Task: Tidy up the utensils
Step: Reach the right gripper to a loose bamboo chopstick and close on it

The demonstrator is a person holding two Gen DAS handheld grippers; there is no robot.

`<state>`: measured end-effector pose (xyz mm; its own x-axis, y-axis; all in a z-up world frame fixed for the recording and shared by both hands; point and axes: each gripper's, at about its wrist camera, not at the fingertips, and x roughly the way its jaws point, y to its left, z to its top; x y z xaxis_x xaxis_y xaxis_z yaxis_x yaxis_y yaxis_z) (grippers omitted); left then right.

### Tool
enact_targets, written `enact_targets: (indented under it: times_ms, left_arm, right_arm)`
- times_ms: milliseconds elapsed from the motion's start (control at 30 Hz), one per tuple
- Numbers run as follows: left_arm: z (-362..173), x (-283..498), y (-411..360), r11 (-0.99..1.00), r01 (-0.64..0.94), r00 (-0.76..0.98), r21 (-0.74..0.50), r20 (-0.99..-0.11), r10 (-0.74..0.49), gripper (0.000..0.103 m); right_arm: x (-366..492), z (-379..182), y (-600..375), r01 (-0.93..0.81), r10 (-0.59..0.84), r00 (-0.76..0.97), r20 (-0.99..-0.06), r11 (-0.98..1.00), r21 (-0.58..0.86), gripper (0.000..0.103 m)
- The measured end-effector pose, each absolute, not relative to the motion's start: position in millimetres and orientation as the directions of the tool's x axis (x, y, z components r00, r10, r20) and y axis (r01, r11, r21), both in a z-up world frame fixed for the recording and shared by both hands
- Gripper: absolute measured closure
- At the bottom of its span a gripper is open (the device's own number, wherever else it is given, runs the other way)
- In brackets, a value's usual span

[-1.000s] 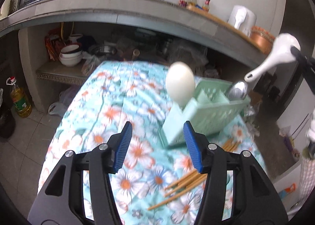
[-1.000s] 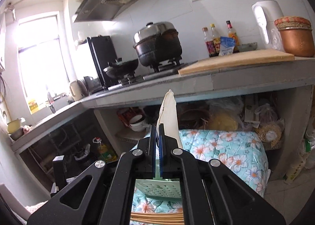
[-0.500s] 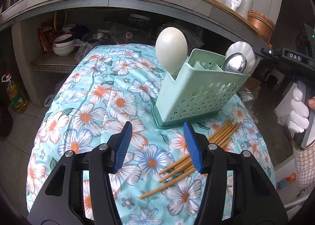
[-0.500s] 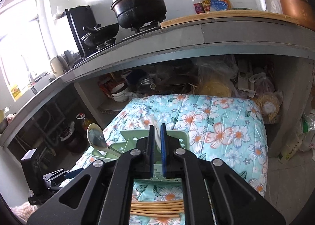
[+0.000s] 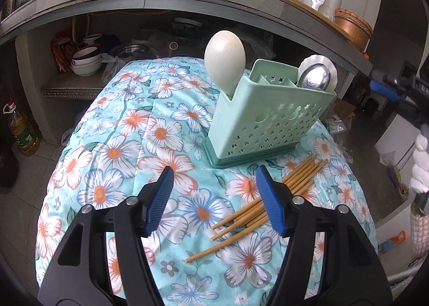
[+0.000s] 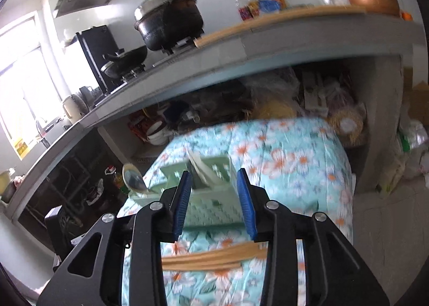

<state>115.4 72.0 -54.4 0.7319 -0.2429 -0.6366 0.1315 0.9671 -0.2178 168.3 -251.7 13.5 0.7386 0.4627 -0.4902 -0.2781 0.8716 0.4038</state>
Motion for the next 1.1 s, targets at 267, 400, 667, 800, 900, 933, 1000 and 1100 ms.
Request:
enact_targets:
  times_ms: [267, 400, 667, 800, 900, 933, 1000, 1100]
  left_arm:
    - [-64.3, 108.7, 60.2, 0.984, 0.132, 0.708, -0.123, -0.683, -0.18, 0.038]
    - [-69.2, 101.8, 53.8, 0.983, 0.149, 0.7, -0.103, -0.691, -0.179, 0.037]
    - [-84.9, 80.9, 49.0, 0.981, 0.176, 0.676, -0.082, -0.715, -0.181, 0.036]
    - [-92.6, 70.3, 53.1, 0.978, 0.184, 0.662, -0.103, -0.722, -0.201, 0.036]
    - [-96.6, 67.9, 55.8, 0.976, 0.186, 0.653, -0.112, -0.728, -0.209, 0.036]
    - [-97.3, 66.5, 57.2, 0.976, 0.188, 0.653, -0.111, -0.728, -0.209, 0.036]
    - [-96.9, 65.6, 58.8, 0.976, 0.19, 0.656, -0.111, -0.725, -0.21, 0.036]
    - [-97.1, 65.0, 62.4, 0.974, 0.191, 0.656, -0.123, -0.722, -0.22, 0.036]
  right_arm:
    - [154.6, -64.7, -257.9, -0.152, 0.571, 0.571, -0.59, 0.78, 0.608, 0.068]
    - [154.7, -102.3, -248.4, -0.08, 0.646, 0.472, -0.6, 0.709, 0.701, 0.068]
    - [167.2, -159.4, -224.3, 0.078, 0.737, 0.315, -0.598, 0.608, 0.79, 0.068]
    - [172.6, -174.6, -216.2, 0.148, 0.744, 0.294, -0.6, 0.584, 0.798, 0.068]
    - [174.8, -186.8, -210.0, 0.207, 0.759, 0.293, -0.582, 0.544, 0.813, 0.068]
    - [174.7, -189.2, -209.7, 0.223, 0.762, 0.303, -0.573, 0.528, 0.82, 0.068]
    - [177.1, -191.0, -207.6, 0.245, 0.765, 0.315, -0.561, 0.506, 0.827, 0.068]
    - [179.4, -194.9, -208.5, 0.279, 0.768, 0.333, -0.547, 0.474, 0.835, 0.068]
